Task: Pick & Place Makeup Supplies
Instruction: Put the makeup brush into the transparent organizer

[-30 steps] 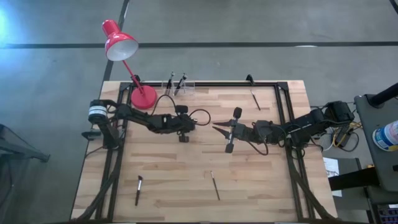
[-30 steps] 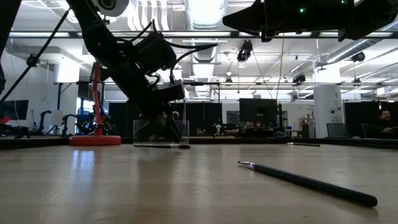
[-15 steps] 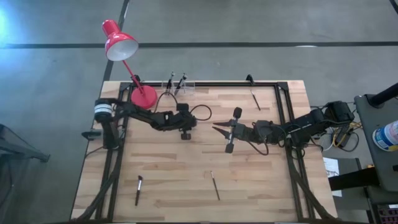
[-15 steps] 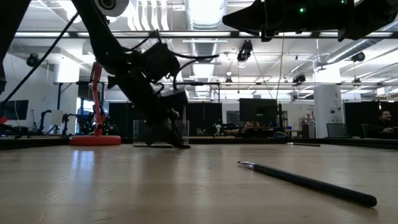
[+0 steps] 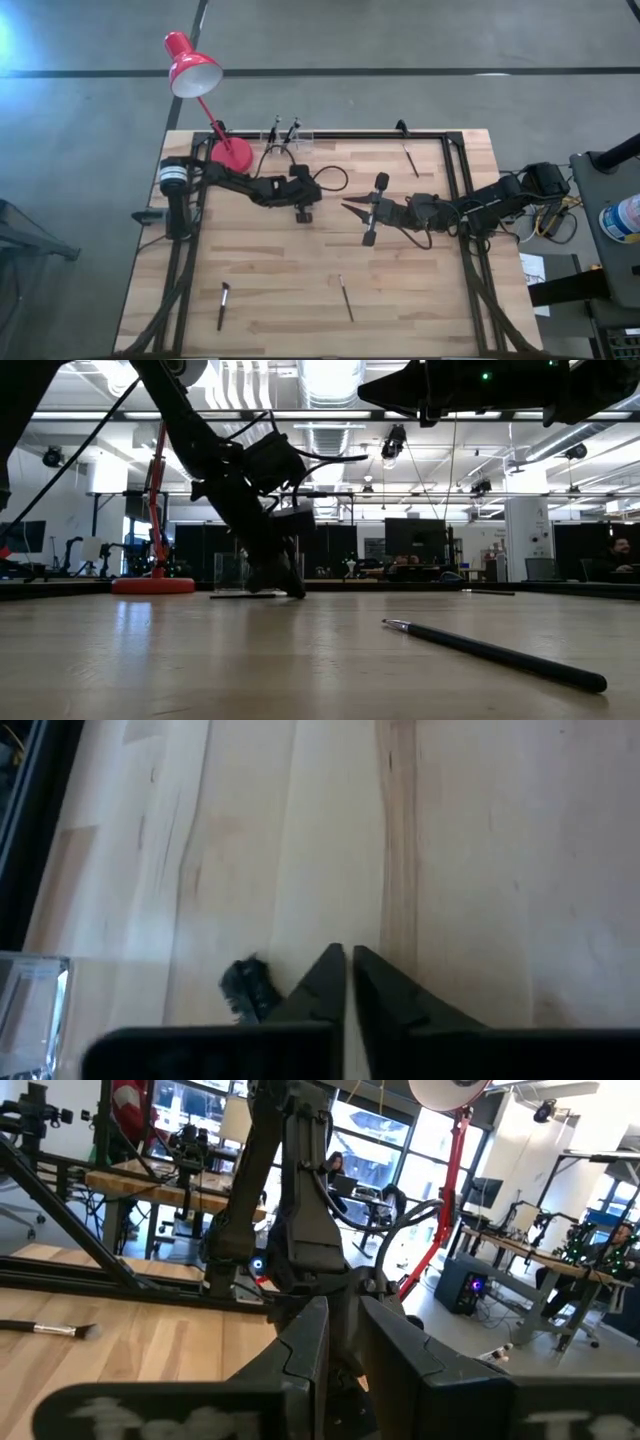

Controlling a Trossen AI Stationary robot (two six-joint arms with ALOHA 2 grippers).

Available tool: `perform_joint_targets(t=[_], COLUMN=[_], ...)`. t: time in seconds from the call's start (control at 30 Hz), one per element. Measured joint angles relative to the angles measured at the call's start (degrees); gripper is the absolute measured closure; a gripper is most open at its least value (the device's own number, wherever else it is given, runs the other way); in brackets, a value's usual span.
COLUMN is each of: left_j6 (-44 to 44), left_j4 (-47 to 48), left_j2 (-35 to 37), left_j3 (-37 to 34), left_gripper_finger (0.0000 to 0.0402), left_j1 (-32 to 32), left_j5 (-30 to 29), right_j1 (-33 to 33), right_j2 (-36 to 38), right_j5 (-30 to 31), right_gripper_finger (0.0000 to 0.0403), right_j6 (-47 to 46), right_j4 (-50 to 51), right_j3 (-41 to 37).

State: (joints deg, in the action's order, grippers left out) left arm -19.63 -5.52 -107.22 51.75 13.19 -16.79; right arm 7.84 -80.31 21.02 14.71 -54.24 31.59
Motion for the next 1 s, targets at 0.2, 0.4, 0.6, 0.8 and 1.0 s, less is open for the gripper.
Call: perform_joint_targets(t=[0.2,0.4,0.6,0.8,1.0], left_j6=[0.7,16.6,25.0,29.9,34.3], left_j4=[3.3,14.6,17.2,18.6,18.1], left_j2=[2.3,8.7,8.6,7.6,7.4], left_j3=[0.2,3.6,3.4,3.2,3.4], left_gripper_finger=[0.04,0.0401,0.0396,0.0352,0.0308], left_j1=[0.1,1.9,3.2,3.6,4.7], left_j5=[-1.2,-1.2,5.1,3.2,5.5], right_j1=[0.0,0.0,0.0,0.0,0.0], right_j2=[0.0,0.0,0.0,0.0,0.0], right_j5=[0.0,0.0,0.0,0.0,0.0], right_gripper_finger=[0.0349,0.0349,0.0349,0.0349,0.0349], right_j6=[0.0,-0.1,-0.1,-0.2,-0.6], right_j4=[0.0,0.3,0.4,0.4,0.4], right_j3=[0.0,0.0,0.0,0.0,0.0])
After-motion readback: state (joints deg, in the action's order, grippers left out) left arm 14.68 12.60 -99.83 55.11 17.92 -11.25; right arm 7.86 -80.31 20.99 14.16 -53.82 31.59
